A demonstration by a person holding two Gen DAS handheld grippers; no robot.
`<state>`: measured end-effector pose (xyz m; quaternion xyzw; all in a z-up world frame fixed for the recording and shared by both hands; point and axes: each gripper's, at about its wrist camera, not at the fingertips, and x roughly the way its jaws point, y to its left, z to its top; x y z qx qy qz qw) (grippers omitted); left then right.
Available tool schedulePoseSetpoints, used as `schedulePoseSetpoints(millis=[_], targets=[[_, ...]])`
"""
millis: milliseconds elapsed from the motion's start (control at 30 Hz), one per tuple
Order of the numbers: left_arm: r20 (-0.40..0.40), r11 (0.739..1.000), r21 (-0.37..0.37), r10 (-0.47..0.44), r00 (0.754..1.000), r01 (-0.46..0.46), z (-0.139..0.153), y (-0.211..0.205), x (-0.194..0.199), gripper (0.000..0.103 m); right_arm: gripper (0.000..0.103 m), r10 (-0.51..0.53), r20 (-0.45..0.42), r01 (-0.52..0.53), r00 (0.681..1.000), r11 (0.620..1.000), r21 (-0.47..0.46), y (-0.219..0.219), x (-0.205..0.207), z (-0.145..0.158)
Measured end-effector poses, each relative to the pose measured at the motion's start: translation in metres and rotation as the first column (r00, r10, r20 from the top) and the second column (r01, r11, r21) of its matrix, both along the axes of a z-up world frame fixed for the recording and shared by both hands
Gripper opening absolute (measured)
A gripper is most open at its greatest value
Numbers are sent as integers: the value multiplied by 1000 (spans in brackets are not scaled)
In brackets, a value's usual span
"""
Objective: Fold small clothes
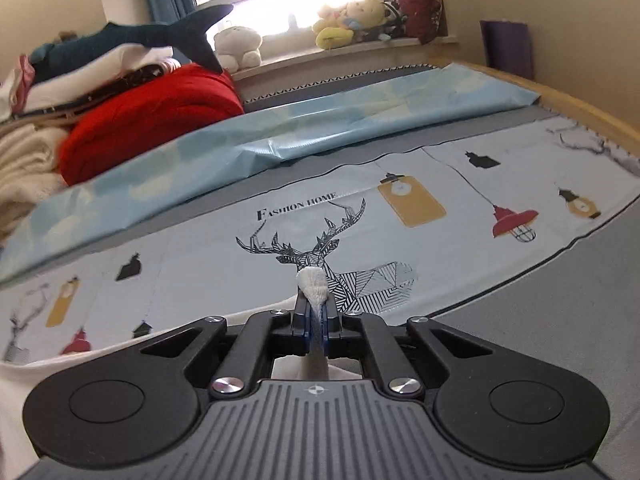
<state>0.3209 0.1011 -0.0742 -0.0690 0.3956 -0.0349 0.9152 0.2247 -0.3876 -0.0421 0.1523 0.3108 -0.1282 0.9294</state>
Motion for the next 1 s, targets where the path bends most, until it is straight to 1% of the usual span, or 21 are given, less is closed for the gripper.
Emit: schedulePoseSetpoints(millis=[33,67,100,133,233,267,333,433,467,500,567,633,667,700,767,833,867,900,933,967,1000], targets=[[-20,1000,-7,9,1000,-9,-2,1,2,10,11,-3,-25,3,1000,1000,-5,2,4,-4],[-44,1000,-18,13,999,-13,-4,3,3,10,27,-6,-59,6,998,1000,3,3,7,-8],[-61,1000,-23,19,998,-21,-5,5,4,10,35,-10,-99,12,995,1000,12,2,9,-12],[-73,999,-27,18,997,-20,-5,8,3,10,40,-13,-126,15,992,1000,15,2,8,-15],[-152,996,-81,-51,987,39,-8,12,0,14,40,19,-206,-15,978,1000,23,3,2,-18],[-171,995,-89,-69,983,55,-9,13,-2,18,40,35,-216,-29,976,999,34,2,-2,-17],[-214,991,-101,-113,970,93,-11,14,-10,20,40,78,-239,-65,968,996,62,1,-12,-16],[-294,978,-159,-178,939,136,-16,19,-25,23,40,131,-304,-107,944,990,94,-2,-30,-16],[-313,974,-170,-195,930,147,-17,20,-32,27,40,147,-327,-118,933,987,107,-2,-36,-16],[-336,971,-175,-215,917,164,-19,20,-40,28,40,165,-348,-128,923,984,126,-3,-43,-17],[-384,966,-170,-249,889,197,-25,18,-55,28,40,194,-374,-132,907,974,185,-7,-58,-17],[-433,960,-155,-279,857,234,-32,16,-69,28,40,207,-405,-107,891,961,256,-12,-74,-21],[-459,956,-143,-293,839,256,-36,15,-77,28,40,209,-419,-97,884,957,273,-13,-80,-23],[-478,954,-131,-299,826,269,-40,14,-83,28,40,217,-434,-94,875,954,286,-13,-86,-24],[-508,951,-98,-300,808,292,-46,14,-96,28,40,242,-459,-103,855,946,307,-10,-98,-28],[-522,952,-68,-289,802,299,-48,15,-104,18,40,264,-490,-127,831,947,295,-2,-108,-31],[-519,953,-53,-282,807,299,-47,17,-107,4,39,278,-507,-143,816,947,288,1,-111,-31],[-502,956,-47,-274,820,290,-42,18,-109,4,21,289,-512,-161,809,946,280,3,-115,-31],[-485,958,-51,-271,832,283,-37,19,-112,3,4,295,-505,-173,811,946,274,4,-118,-27],[-469,960,-56,-269,841,276,-31,20,-114,3,4,293,-481,-169,827,944,284,2,-121,-21],[-472,961,-57,-264,841,269,-29,21,-116,3,4,284,-448,-150,848,939,309,-4,-124,-15]])
